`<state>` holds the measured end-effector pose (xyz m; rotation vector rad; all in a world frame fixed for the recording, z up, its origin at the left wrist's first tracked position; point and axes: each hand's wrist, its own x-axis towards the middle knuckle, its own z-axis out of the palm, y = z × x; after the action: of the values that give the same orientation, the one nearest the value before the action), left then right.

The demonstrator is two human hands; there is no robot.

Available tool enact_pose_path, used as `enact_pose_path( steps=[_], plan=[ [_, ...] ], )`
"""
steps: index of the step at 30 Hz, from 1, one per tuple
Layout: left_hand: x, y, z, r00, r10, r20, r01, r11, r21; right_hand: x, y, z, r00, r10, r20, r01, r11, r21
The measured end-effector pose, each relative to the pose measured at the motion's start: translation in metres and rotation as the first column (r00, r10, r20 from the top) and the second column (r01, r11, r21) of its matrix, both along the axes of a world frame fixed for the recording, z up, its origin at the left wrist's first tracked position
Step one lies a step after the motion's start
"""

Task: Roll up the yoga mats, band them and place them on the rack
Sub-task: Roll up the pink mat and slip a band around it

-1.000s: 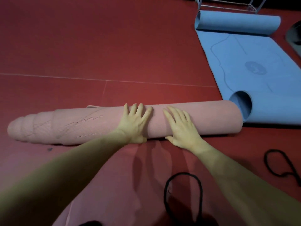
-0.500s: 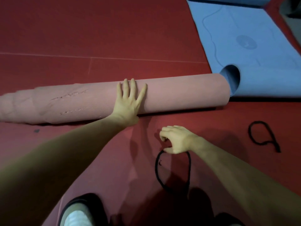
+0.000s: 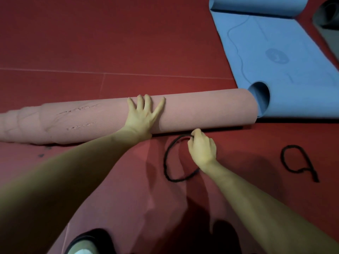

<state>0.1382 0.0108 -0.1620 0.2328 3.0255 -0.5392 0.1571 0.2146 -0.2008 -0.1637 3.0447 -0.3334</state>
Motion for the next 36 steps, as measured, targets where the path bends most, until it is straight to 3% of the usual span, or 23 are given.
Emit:
enact_pose_path(
  steps=[3, 5, 7, 9, 12, 15, 19, 27, 31, 36],
  plan=[
    [-0.013, -0.005, 0.009, 0.999, -0.005, 0.039, 0.004, 1.0, 0.016, -0.012, -0.006, 0.002, 0.985, -0.172, -0.021, 0.171, 0.984, -0.041],
    [-0.02, -0.006, 0.014, 0.999, 0.02, 0.045, -0.022, 0.999, 0.045, -0.021, -0.014, 0.01, 0.957, -0.286, 0.037, 0.287, 0.934, -0.212],
    [-0.028, -0.006, 0.022, 0.998, 0.049, 0.028, -0.051, 0.995, 0.081, -0.035, -0.024, 0.016, 0.904, -0.403, 0.142, 0.423, 0.796, -0.434],
    [-0.037, -0.004, 0.032, 0.997, 0.079, -0.002, -0.078, 0.988, 0.131, -0.05, -0.035, 0.021, 0.848, -0.464, 0.257, 0.511, 0.587, -0.628],
    [-0.054, 0.0, 0.051, 0.992, 0.115, -0.051, -0.101, 0.97, 0.221, -0.076, -0.048, 0.026, 0.822, -0.451, 0.347, 0.513, 0.323, -0.795],
    [-0.069, 0.005, 0.074, 0.988, 0.132, -0.081, -0.104, 0.952, 0.287, -0.109, -0.052, 0.04, 0.856, -0.402, 0.325, 0.447, 0.261, -0.856],
    [-0.093, 0.009, 0.113, 0.975, 0.182, -0.128, -0.118, 0.911, 0.396, -0.14, -0.056, 0.089, 0.873, -0.369, 0.317, 0.379, 0.108, -0.919],
    [-0.124, 0.013, 0.218, 0.942, 0.299, -0.15, -0.152, 0.782, 0.605, -0.169, -0.055, 0.223, 0.943, -0.302, 0.14, 0.167, 0.064, -0.984],
    [-0.129, 0.013, 0.273, 0.923, 0.335, -0.191, -0.11, 0.702, 0.704, -0.18, -0.06, 0.29, 0.956, -0.283, 0.073, 0.091, 0.051, -0.995],
    [-0.132, 0.011, 0.321, 0.897, 0.376, -0.232, -0.028, 0.573, 0.819, -0.188, -0.056, 0.356, 0.989, -0.145, 0.019, 0.028, 0.06, -0.998]
  ],
)
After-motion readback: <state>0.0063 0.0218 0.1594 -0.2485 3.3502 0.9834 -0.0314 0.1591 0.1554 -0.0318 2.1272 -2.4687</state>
